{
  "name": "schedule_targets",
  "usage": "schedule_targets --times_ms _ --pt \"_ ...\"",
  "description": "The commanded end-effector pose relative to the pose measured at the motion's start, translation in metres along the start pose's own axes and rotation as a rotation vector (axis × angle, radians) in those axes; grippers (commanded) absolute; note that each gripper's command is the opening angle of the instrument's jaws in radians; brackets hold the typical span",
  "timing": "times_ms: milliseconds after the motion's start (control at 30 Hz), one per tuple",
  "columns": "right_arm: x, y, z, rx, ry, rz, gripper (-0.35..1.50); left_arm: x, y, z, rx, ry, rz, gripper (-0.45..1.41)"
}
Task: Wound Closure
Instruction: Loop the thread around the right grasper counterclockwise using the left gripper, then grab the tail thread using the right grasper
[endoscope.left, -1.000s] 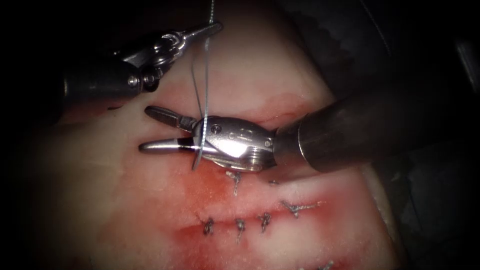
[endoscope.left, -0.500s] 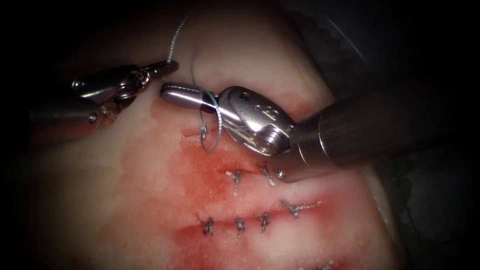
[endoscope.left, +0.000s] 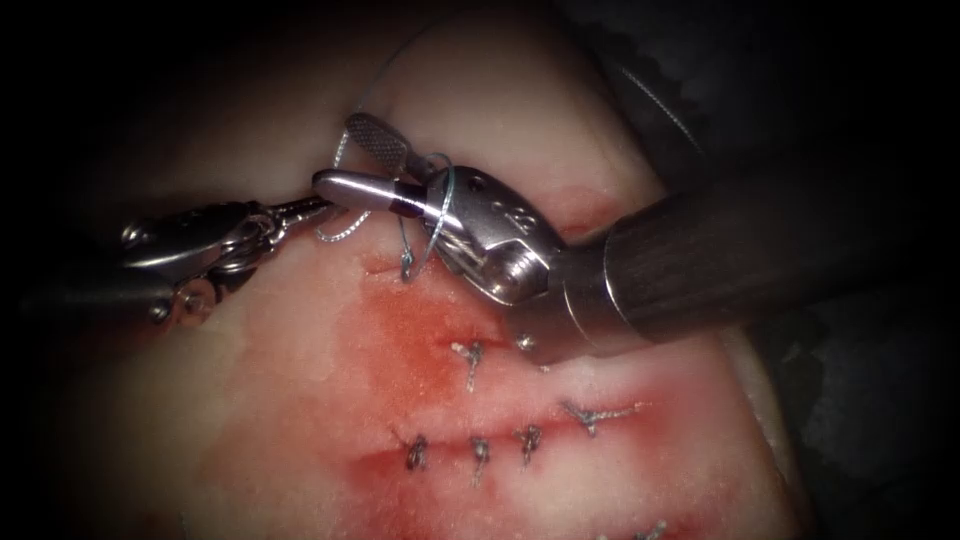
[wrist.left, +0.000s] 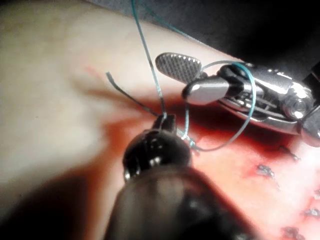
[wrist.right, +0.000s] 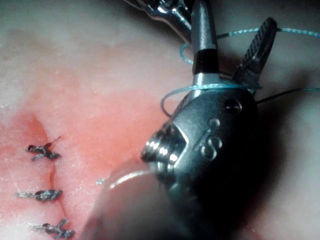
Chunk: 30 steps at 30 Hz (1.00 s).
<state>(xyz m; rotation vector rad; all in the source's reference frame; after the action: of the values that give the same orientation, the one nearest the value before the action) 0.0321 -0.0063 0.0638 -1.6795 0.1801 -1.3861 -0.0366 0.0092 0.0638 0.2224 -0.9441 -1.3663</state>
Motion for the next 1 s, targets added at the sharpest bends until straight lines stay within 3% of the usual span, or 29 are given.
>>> schedule_targets --times_ms 33,233,467,533,700,867,1000 --pt "0.0004 0.0002 0.0003 0.024 -0.006 0.013 0.88 -0.0005 0.0 0.0008 0.001 -0.002 0.011 -0.45" --pt "0.0008 -0.0008 0.0001 0.142 0.002 0.063 0.79 -0.0008 0.0003 0.0003 0.001 -0.001 0.016 -0.45" --pt "0.001 -0.0013 0.0006 0.337 0.123 0.03 0.74 -0.0026 -0.001 -0.0005 0.019 -0.024 0.056 -0.45" --pt "0.001 -0.001 0.0009 0.387 0.194 0.024 0.76 -0.0023 -0.0015 -0.0002 0.036 -0.016 0.061 -0.45" --pt "0.0002 -0.0001 0.0012 0.44 0.366 0.049 0.78 -0.0007 -0.0026 0.0007 0.081 0.004 0.072 -0.45" --pt "-0.0016 0.0005 0.0024 0.452 0.417 0.125 0.74 0.0023 -0.003 0.002 0.12 0.066 0.097 -0.45" --pt "-0.0025 0.0009 0.0033 0.442 0.505 0.187 0.73 0.0031 -0.0028 0.0025 0.129 0.08 0.111 -0.45"
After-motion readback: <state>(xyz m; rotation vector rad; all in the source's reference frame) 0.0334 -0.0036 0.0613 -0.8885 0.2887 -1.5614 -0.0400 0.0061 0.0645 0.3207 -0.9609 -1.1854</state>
